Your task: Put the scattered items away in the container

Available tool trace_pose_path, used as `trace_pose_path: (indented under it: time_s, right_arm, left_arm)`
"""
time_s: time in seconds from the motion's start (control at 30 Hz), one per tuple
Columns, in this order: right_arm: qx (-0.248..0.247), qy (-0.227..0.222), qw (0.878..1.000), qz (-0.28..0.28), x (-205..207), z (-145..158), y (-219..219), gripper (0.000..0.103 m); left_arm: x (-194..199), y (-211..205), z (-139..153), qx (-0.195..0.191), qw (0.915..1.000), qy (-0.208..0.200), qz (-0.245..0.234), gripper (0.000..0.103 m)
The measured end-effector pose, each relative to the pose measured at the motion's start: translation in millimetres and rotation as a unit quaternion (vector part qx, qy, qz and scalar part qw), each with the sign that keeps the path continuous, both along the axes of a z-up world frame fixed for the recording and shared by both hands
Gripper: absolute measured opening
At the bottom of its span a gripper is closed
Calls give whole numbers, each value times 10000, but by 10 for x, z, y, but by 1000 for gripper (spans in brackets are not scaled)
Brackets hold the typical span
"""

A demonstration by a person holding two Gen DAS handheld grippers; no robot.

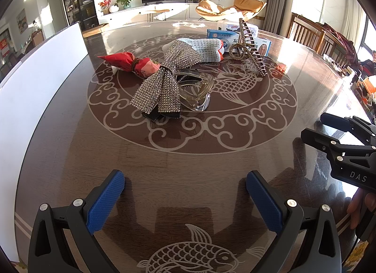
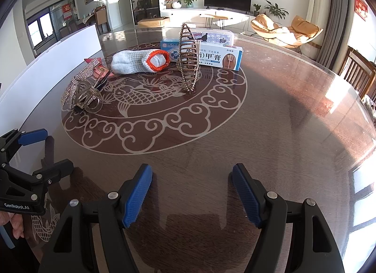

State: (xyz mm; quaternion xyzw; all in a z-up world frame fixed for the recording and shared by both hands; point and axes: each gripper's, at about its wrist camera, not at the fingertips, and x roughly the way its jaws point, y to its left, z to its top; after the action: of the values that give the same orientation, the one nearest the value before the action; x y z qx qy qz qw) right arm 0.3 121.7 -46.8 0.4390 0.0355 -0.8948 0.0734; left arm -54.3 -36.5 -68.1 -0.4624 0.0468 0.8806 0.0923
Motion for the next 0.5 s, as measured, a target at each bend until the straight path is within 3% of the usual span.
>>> trace_pose_path:
  time_s: [0.5]
  right_arm:
    - [1,1,10000,-4,2,2,2,72]
  left_arm:
    - [4,-38,-10,3,10000,16,10,103]
